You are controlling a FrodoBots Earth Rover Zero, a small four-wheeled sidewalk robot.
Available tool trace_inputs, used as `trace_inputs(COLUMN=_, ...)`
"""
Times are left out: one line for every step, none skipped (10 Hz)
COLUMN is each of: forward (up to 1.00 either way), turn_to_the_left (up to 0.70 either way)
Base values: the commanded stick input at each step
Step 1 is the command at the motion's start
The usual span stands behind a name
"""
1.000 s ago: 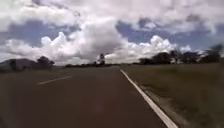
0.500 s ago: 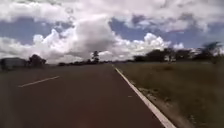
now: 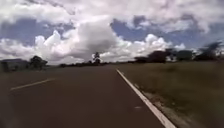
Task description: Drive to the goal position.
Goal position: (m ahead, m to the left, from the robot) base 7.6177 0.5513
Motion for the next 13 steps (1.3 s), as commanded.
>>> trace_inputs(forward=1.0, turn_to_the_left=0.0)
trace_inputs(forward=1.0, turn_to_the_left=0.0)
trace_inputs(forward=1.0, turn_to_the_left=0.0)
trace_inputs(forward=1.0, turn_to_the_left=0.0)
trace_inputs(forward=1.0, turn_to_the_left=0.0)
trace_inputs(forward=1.0, turn_to_the_left=0.0)
trace_inputs(forward=1.0, turn_to_the_left=0.0)
trace_inputs(forward=1.0, turn_to_the_left=0.0)
trace_inputs(forward=1.0, turn_to_the_left=0.0)
trace_inputs(forward=1.0, turn_to_the_left=0.01)
trace_inputs(forward=1.0, turn_to_the_left=0.11)
trace_inputs(forward=1.0, turn_to_the_left=0.16)
trace_inputs(forward=1.0, turn_to_the_left=0.09)
